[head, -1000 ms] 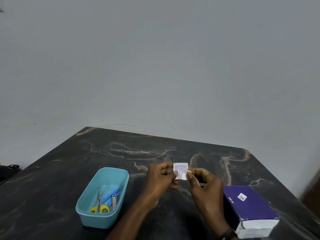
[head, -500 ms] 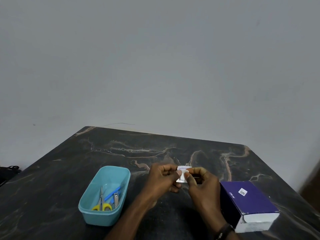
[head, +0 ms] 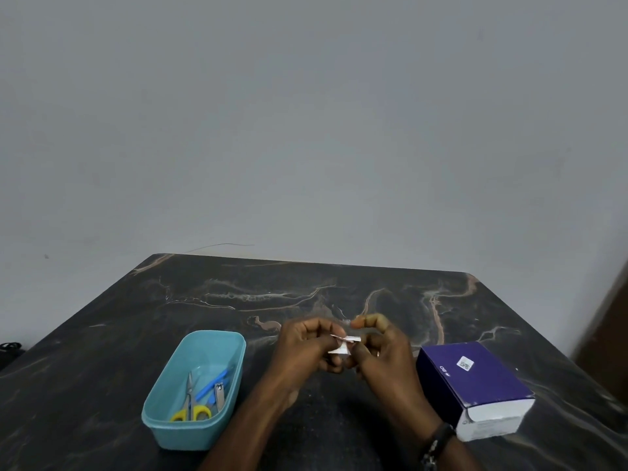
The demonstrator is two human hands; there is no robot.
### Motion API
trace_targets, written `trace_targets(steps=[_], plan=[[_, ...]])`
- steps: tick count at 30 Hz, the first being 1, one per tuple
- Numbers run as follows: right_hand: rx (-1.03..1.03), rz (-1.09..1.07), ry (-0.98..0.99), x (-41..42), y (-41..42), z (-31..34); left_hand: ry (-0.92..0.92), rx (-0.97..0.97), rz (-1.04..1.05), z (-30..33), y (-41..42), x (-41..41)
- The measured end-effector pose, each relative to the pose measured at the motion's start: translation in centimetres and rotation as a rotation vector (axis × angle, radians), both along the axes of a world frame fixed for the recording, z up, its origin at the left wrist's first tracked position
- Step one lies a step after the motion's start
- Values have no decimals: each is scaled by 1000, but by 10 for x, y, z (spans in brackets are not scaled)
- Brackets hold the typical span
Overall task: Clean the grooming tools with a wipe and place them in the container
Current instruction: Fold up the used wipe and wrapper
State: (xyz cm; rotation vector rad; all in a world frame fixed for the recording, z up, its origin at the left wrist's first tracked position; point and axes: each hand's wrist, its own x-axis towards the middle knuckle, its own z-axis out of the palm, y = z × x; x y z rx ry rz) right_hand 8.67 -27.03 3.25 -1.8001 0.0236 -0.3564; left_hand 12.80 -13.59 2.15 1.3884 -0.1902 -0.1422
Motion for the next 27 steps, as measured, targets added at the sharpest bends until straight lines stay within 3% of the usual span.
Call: trace_targets(steps=[6, 11, 17, 27], plan=[[86, -51, -72, 1, -1, 0, 79, -112, -105, 1, 2, 1], [144, -39, -41, 1, -3, 2, 39, -116, -24, 2, 1, 0], [-33, -73, -28, 2, 0, -2, 39, -175, 127, 3, 2, 0], [-118, 20, 75, 5, -2, -3, -114, 12, 98, 0, 1, -3]])
